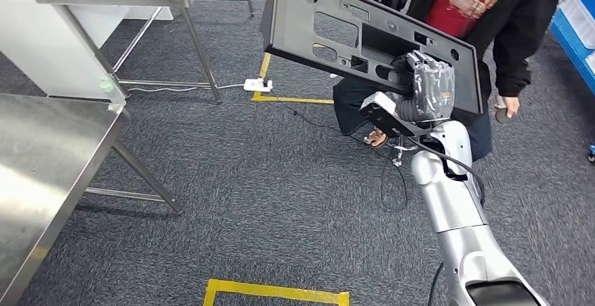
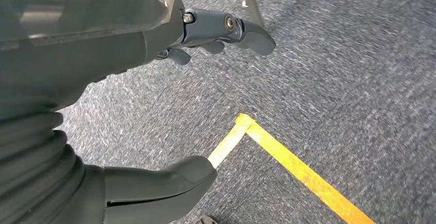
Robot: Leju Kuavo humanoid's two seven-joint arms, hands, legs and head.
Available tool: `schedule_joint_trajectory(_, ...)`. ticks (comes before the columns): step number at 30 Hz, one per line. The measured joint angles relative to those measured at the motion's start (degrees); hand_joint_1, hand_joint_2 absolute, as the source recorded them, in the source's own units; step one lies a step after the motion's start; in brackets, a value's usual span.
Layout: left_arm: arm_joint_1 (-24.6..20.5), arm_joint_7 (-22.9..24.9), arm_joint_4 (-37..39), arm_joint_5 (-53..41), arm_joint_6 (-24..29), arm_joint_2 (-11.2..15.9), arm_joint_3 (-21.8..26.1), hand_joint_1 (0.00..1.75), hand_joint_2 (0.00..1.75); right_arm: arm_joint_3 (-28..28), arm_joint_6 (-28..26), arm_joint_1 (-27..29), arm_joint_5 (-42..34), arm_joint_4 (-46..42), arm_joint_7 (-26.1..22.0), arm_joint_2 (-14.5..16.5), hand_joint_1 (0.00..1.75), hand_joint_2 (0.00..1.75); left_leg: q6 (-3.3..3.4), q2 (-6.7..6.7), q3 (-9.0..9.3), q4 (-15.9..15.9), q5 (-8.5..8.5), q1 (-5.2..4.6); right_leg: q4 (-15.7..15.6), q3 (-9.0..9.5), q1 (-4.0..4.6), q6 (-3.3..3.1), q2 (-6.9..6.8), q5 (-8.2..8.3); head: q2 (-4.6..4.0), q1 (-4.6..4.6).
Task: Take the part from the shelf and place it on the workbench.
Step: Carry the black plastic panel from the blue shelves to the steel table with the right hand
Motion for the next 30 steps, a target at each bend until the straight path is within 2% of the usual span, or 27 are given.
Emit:
schedule_joint_trajectory(1, -0.06, 0.00, 0.00, 0.00, 0.01, 0.07, 0.11, 0.00, 1.75, 0.15, 0.01, -0.40, 0.01, 0.26, -0.02, 0.16, 1.75, 1.75, 0.49, 1.04, 1.97, -3.66, 1.30, -0.45, -0.03, 0.11, 0.20, -0.04, -0.55, -0.12, 0.00, 0.01)
schedule_joint_trajectory(3, -0.15, -0.01, -0.01, -0.01, 0.02, 0.21, 0.29, 0.00, 1.75, 0.41, 0.02, -1.07, 0.02, 0.77, -0.06, 0.38, 1.75, 1.75, 1.20, 2.24, 3.72, -7.19, 1.92, -1.25, -0.14, 0.20, 0.30, 0.07, -1.54, -0.29, 0.00, 0.03)
schedule_joint_trajectory(5, -0.07, -0.01, -0.02, -0.01, 0.05, 0.35, 0.38, 0.00, 1.75, 0.65, 0.02, -1.32, 0.06, 1.18, -0.08, 0.63, 1.75, 1.75, 1.70, 1.27, 4.04, -7.98, 2.15, -1.33, -0.39, 0.38, 0.40, 0.35, -2.44, -0.47, 0.00, 0.03)
schedule_joint_trajectory(6, -0.01, -0.01, -0.01, 0.01, 0.08, 0.33, 0.41, 0.00, 1.75, 0.78, 0.02, -1.33, 0.09, 1.31, -0.08, 0.79, 1.75, 1.75, 1.86, 0.71, 4.56, -8.76, 2.46, -1.21, -0.18, 0.44, 0.39, 0.51, -2.05, -0.69, 0.00, 0.05)
schedule_joint_trajectory(8, -0.08, -0.01, -0.01, 0.02, 0.14, 0.24, 0.45, 0.00, 1.75, 0.96, 0.02, -1.49, 0.15, 1.45, -0.09, 0.90, 1.75, 1.75, 2.30, -0.34, 5.72, -10.25, 3.18, -0.70, 2.88, -0.83, 0.28, 0.61, 0.45, -2.10, 0.00, 0.08)
schedule_joint_trajectory(9, -0.16, -0.01, -0.01, 0.04, 0.16, 0.14, 0.48, 0.00, 1.75, 1.04, 0.07, -1.57, 0.16, 1.55, -0.09, 0.88, 1.75, 1.75, 2.37, -0.89, 5.94, -10.52, 3.31, -0.60, 6.02, -2.33, 0.04, 0.58, 1.99, -3.23, 0.00, 0.11)
schedule_joint_trajectory(10, -0.25, -0.01, -0.01, 0.05, 0.19, 0.10, 0.51, 0.00, 1.75, 1.10, 0.21, -1.65, 0.19, 1.69, -0.08, 0.86, 1.75, 1.75, 2.49, -1.50, 5.98, -10.54, 3.38, -0.46, 9.84, -4.39, -0.12, 0.61, 2.89, -4.48, 0.00, 0.12)
schedule_joint_trajectory(11, -0.27, -0.01, -0.01, 0.08, 0.22, 0.04, 0.56, 0.00, 1.75, 1.18, 0.39, -1.68, 0.23, 1.87, -0.05, 0.85, 1.75, 1.75, 2.43, -2.20, 5.97, -10.51, 3.36, -0.33, 13.08, -6.27, -0.33, 0.80, 3.28, -5.36, 0.00, 0.17)
schedule_joint_trajectory(12, -0.26, -0.01, -0.01, 0.12, 0.26, -0.04, 0.63, 0.00, 1.75, 1.29, 0.58, -1.69, 0.30, 2.08, -0.03, 0.86, 1.75, 1.75, 2.33, -2.90, 5.97, -10.42, 3.32, -0.19, 14.78, -7.45, -0.59, 1.24, 3.41, -5.51, 0.00, 0.16)
schedule_joint_trajectory(13, -0.22, -0.01, 0.00, 0.14, 0.31, -0.13, 0.72, 0.00, 1.75, 1.44, 0.75, -1.77, 0.36, 2.29, -0.02, 0.88, 1.75, 1.75, 2.09, -3.65, 5.96, -10.22, 3.21, 0.04, 14.18, -7.51, -0.94, 1.98, 3.47, -4.67, 0.00, 0.16)
schedule_joint_trajectory(15, -0.17, -0.01, 0.00, 0.17, 0.36, -0.28, 0.87, 0.00, 1.75, 1.72, 0.93, -2.13, 0.47, 2.64, -0.02, 0.91, 1.75, 1.75, 1.22, -5.05, 5.78, -9.34, 2.71, 0.62, 7.32, -4.69, -1.89, 3.84, 4.26, -1.20, 0.00, 0.21)
schedule_joint_trajectory(16, -0.18, -0.02, -0.01, 0.17, 0.39, -0.25, 0.98, 0.00, 1.75, 1.85, 0.99, -2.43, 0.47, 2.81, -0.02, 0.93, 1.75, 1.75, 0.63, -5.71, 5.43, -8.60, 2.34, 0.80, 3.83, -3.02, -2.19, 4.39, 5.02, 0.19, 0.00, 0.27)
schedule_joint_trajectory(17, -0.18, -0.05, -0.02, 0.17, 0.43, -0.22, 1.08, 0.00, 1.75, 1.94, 1.05, -2.71, 0.49, 2.95, -0.03, 0.94, 1.75, 1.75, 0.11, -6.27, 5.01, -8.01, 2.06, 0.90, 1.68, -1.97, -2.35, 4.38, 5.58, 0.94, 0.00, 0.28)
schedule_joint_trajectory(18, -0.13, -0.09, -0.02, 0.18, 0.46, -0.19, 1.19, 0.00, 1.75, 2.05, 1.10, -2.92, 0.50, 3.08, -0.01, 1.00, 1.75, 1.75, -0.29, -6.72, 4.60, -7.60, 1.90, 0.92, 0.82, -1.59, -2.32, 4.03, 5.94, 1.11, 0.00, 0.28)
schedule_joint_trajectory(20, 0.14, -0.16, 0.00, 0.19, 0.52, -0.21, 1.38, 0.00, 1.75, 2.25, 1.16, -3.15, 0.51, 3.29, 0.01, 1.26, 1.75, 1.75, -0.68, -7.41, 4.12, -7.49, 1.98, 1.12, 1.03, -1.74, -2.05, 2.78, 5.26, 1.09, 0.00, 0.26)
schedule_joint_trajectory(21, 0.29, -0.17, 0.02, 0.20, 0.54, -0.23, 1.44, 0.00, 1.75, 2.34, 1.18, -3.25, 0.51, 3.36, 0.03, 1.42, 1.75, 1.75, -0.82, -6.88, 3.94, -7.25, 1.83, 1.19, 1.00, -1.76, -2.01, 2.37, 4.89, 1.15, 0.00, 0.25)
schedule_joint_trajectory(23, 0.40, -0.18, 0.01, 0.21, 0.56, -0.22, 1.58, 0.00, 1.75, 2.48, 1.19, -3.56, 0.52, 3.43, 0.02, 1.61, 1.75, 1.75, -1.19, -4.26, 2.52, -4.31, 0.05, 1.21, 0.91, -1.69, -1.98, 1.64, 4.06, 1.22, 0.00, 0.16)
schedule_joint_trajectory(24, 0.36, -0.19, 0.01, 0.21, 0.56, -0.24, 1.64, 0.00, 1.75, 2.50, 1.20, -3.75, 0.50, 3.50, 0.01, 1.63, 1.75, 1.75, -1.36, -2.64, 1.03, -1.19, -1.58, 1.14, 0.88, -1.67, -1.80, 1.40, 3.63, 1.18, 0.00, 0.10)
schedule_joint_trajectory(25, 0.31, -0.19, 0.01, 0.21, 0.55, -0.28, 1.69, 0.00, 1.75, 2.50, 1.19, -3.91, 0.42, 3.65, -0.01, 1.65, 1.75, 1.75, -1.47, -1.73, -0.90, 2.66, -3.36, 1.14, 0.88, -1.66, -1.60, 1.20, 3.13, 1.11, 0.00, 0.06)
schedule_joint_trajectory(26, 0.28, -0.20, 0.02, 0.21, 0.54, -0.34, 1.73, 0.00, 1.75, 2.51, 1.17, -4.04, 0.30, 3.86, -0.04, 1.67, 1.75, 1.75, -1.48, -1.37, -2.76, 6.23, -4.72, 1.15, 0.88, -1.66, -1.40, 1.07, 2.62, 1.02, 0.00, 0.06)
schedule_joint_trajectory(27, 0.28, -0.20, 0.02, 0.21, 0.52, -0.39, 1.76, 0.00, 1.75, 2.53, 1.15, -4.11, 0.16, 4.11, -0.11, 1.70, 1.75, 1.75, -1.36, -1.26, -4.00, 8.44, -5.21, 1.13, 0.88, -1.63, -1.19, 0.94, 2.08, 0.93, 0.00, 0.05)
schedule_joint_trajectory(28, 0.29, -0.21, 0.02, 0.21, 0.51, -0.42, 1.78, 0.00, 1.75, 2.56, 1.10, -4.17, 0.02, 4.37, -0.21, 1.73, 1.75, 1.75, -1.12, -1.22, -4.19, 8.57, -4.64, 1.07, 0.89, -1.56, -0.99, 0.81, 1.52, 0.84, 0.00, 0.05)
schedule_joint_trajectory(29, 0.29, -0.23, 0.01, 0.19, 0.50, -0.41, 1.80, 0.00, 1.75, 2.58, 1.05, -4.24, -0.10, 4.58, -0.31, 1.76, 1.75, 1.75, -0.74, -1.08, -3.16, 6.43, -3.09, 0.94, 0.88, -1.42, -0.83, 0.67, 0.99, 0.74, 0.00, 0.05)
schedule_joint_trajectory(30, 0.29, -0.25, 0.01, 0.17, 0.50, -0.39, 1.81, 0.00, 1.75, 2.60, 1.00, -4.36, -0.20, 4.73, -0.40, 1.79, 1.75, 1.75, -0.22, -0.62, -1.20, 2.65, -1.02, 0.70, 0.87, -1.22, -0.70, 0.51, 0.47, 0.61, 0.00, 0.05)
